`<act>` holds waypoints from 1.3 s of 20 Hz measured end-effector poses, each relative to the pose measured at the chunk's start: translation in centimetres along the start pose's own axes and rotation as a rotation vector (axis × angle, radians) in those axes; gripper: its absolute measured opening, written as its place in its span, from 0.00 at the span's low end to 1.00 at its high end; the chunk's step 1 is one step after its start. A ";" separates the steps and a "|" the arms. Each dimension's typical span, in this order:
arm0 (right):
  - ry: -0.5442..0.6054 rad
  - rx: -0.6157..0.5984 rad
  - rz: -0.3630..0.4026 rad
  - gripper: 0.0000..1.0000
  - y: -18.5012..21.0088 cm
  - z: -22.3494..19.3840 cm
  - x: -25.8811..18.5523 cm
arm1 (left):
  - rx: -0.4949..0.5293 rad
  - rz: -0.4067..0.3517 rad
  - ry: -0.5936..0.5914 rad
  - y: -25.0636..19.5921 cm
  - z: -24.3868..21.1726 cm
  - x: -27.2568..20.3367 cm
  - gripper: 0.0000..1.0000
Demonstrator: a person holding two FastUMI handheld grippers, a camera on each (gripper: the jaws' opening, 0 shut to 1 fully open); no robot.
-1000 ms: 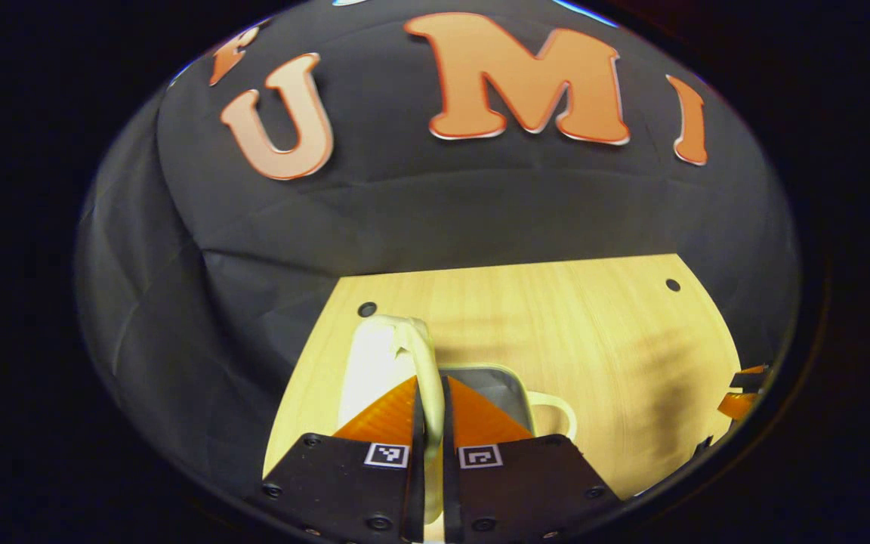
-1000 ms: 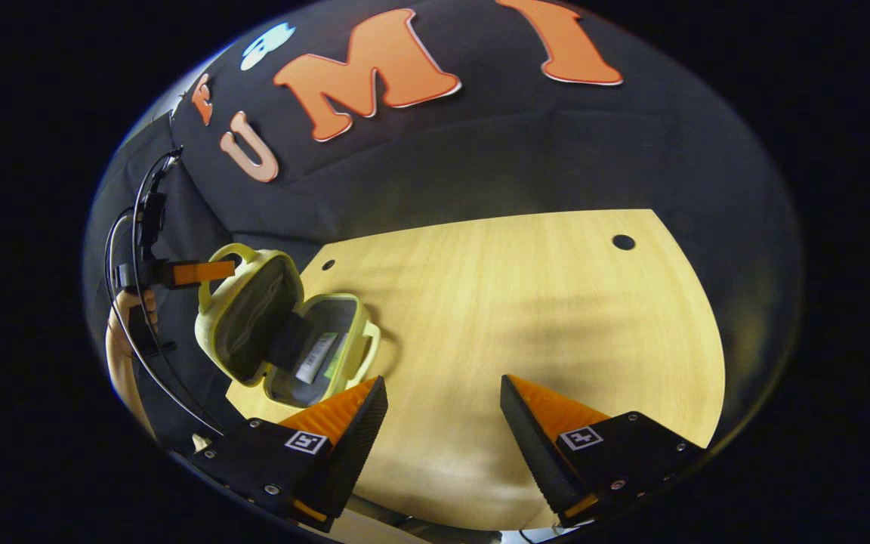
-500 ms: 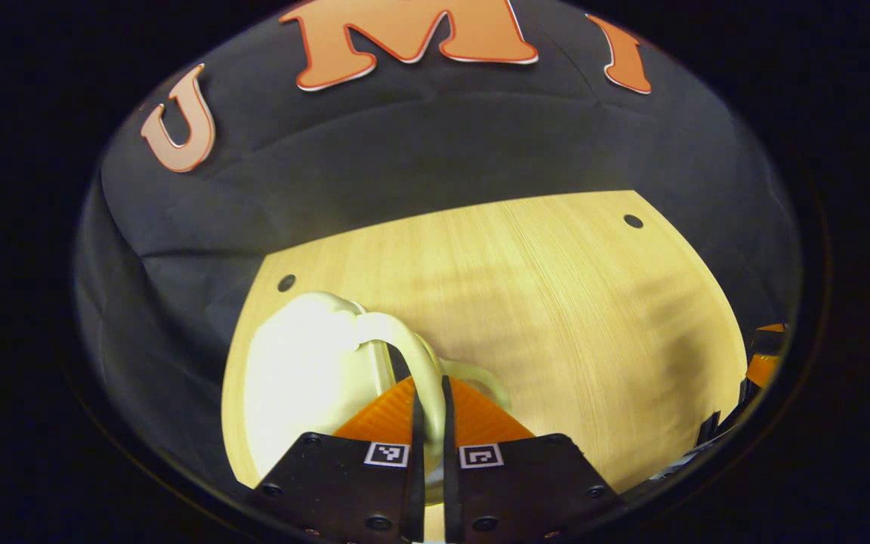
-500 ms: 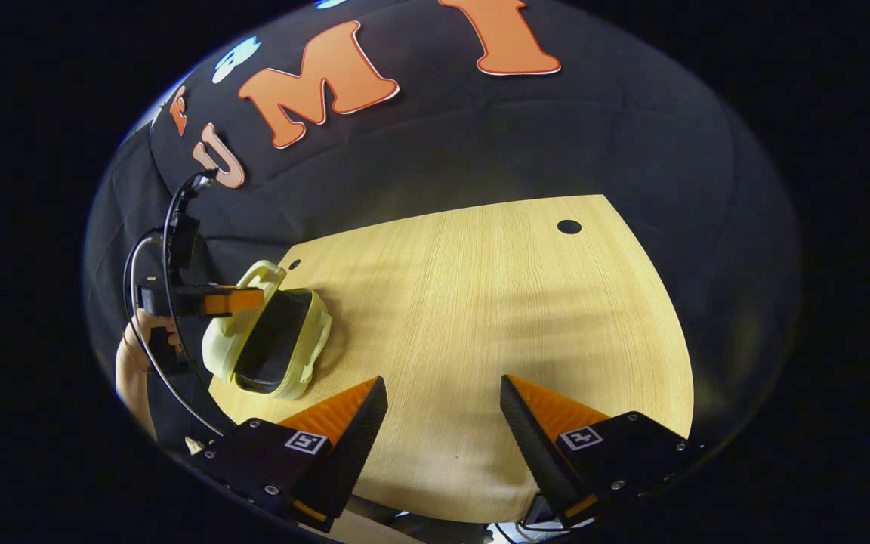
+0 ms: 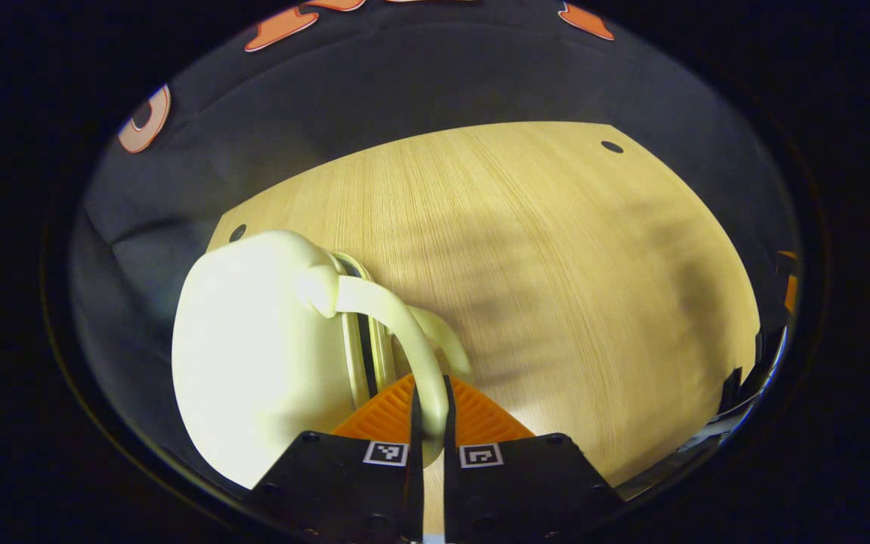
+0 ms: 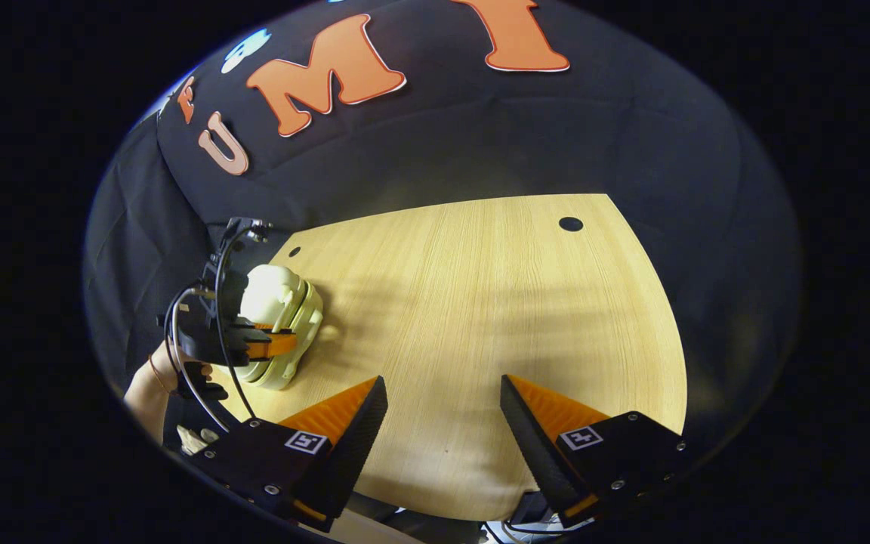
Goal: First open the suitcase, pack the skin care products into it, and then close the suitcase.
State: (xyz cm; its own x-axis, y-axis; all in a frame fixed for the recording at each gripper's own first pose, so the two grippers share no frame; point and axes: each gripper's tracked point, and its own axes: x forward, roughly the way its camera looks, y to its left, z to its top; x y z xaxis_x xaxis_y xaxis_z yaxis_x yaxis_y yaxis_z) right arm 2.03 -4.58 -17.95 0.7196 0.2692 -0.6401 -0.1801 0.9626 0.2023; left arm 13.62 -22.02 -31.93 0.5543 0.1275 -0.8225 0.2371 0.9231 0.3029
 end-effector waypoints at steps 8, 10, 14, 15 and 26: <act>-0.017 0.006 -0.006 0.96 0.8 0.4 0.1 | -0.005 0.021 -0.098 0.1 1.5 -3.0 1.00; -0.027 0.014 -0.018 0.96 1.2 0.8 0.2 | -0.006 0.051 -0.192 1.4 3.7 -5.3 0.99; -0.093 -0.007 -0.101 0.96 1.3 2.7 -0.3 | -0.129 -0.016 -0.397 2.1 7.8 -11.0 0.99; -0.127 -0.023 -0.118 0.96 1.6 3.7 -0.9 | -0.168 -0.033 -0.446 2.6 8.8 -12.7 0.99; -0.621 -0.095 -0.269 0.96 6.4 12.8 -12.8 | -0.394 -0.069 -0.989 8.2 16.6 -25.5 0.97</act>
State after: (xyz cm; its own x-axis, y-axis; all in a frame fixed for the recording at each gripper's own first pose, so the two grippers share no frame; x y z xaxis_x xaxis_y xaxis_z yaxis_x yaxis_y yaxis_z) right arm 0.29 -2.25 1.05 0.9938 -0.0202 -0.1089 0.0216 0.9997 0.0118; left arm 14.68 -23.72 -0.53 0.9929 -0.1169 -0.0221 0.1156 0.9919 -0.0521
